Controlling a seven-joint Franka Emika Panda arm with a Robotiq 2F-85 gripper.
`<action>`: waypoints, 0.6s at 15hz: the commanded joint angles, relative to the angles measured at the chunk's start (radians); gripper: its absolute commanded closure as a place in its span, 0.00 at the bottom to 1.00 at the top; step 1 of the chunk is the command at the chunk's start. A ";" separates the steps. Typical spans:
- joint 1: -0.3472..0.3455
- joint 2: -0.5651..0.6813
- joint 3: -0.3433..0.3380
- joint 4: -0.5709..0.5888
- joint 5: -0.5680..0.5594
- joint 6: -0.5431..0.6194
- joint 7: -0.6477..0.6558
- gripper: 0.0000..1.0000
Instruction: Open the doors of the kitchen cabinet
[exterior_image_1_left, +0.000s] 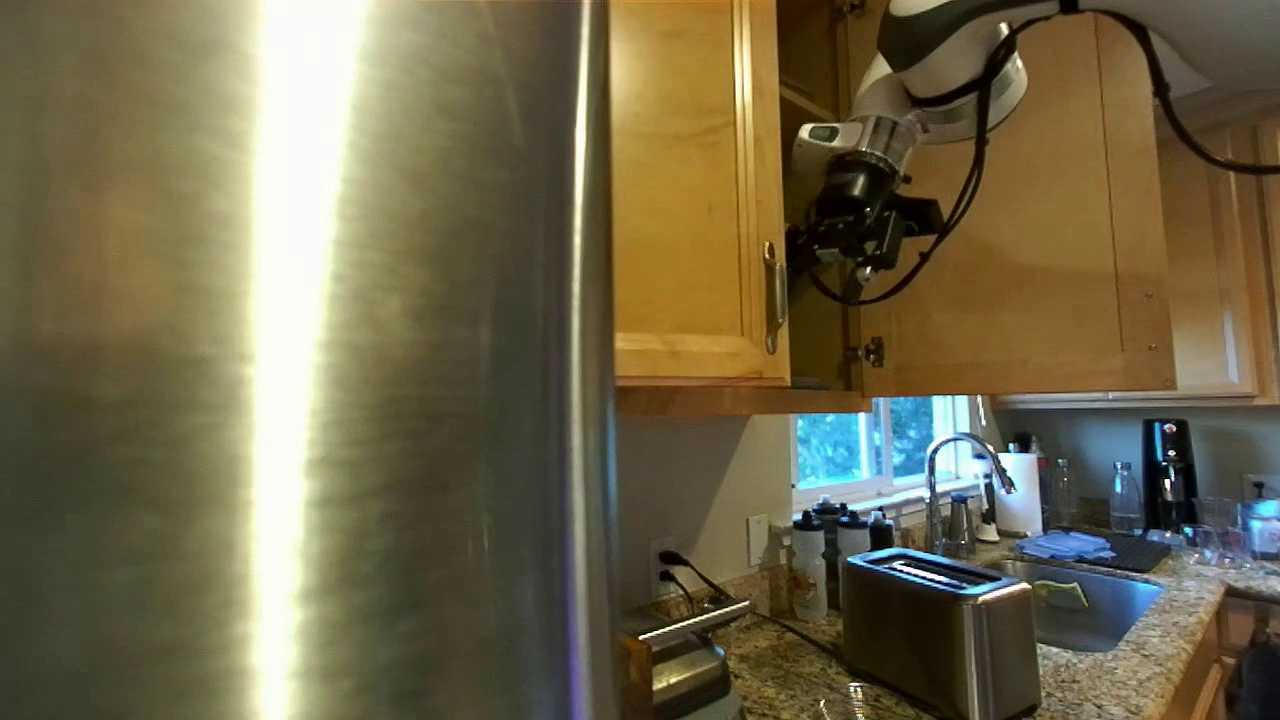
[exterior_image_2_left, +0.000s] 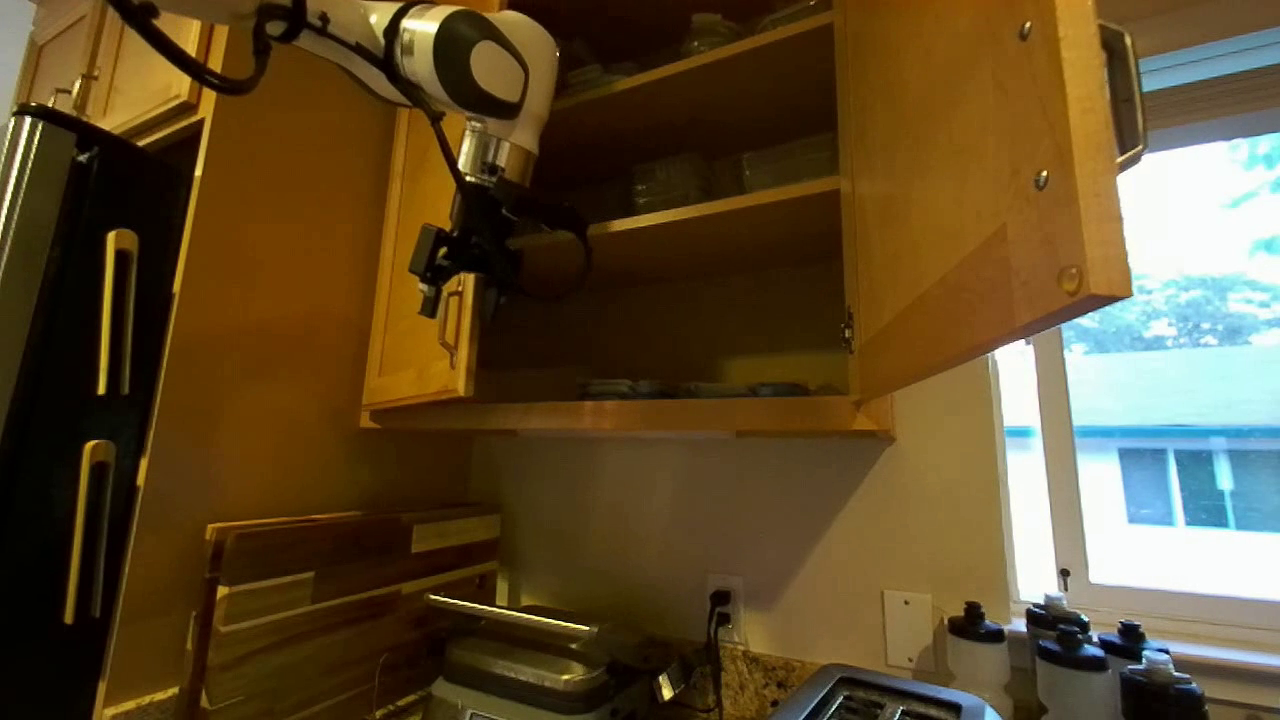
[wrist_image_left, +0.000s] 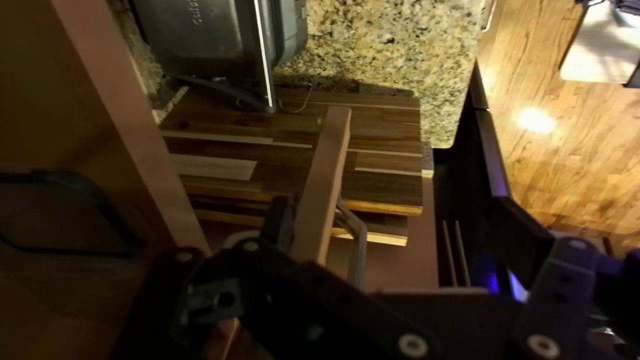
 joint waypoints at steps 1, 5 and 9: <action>0.067 -0.098 0.061 -0.087 0.020 -0.092 -0.005 0.00; 0.103 -0.175 0.099 -0.148 0.011 -0.190 -0.056 0.00; 0.110 -0.172 0.139 -0.175 -0.018 -0.167 -0.006 0.00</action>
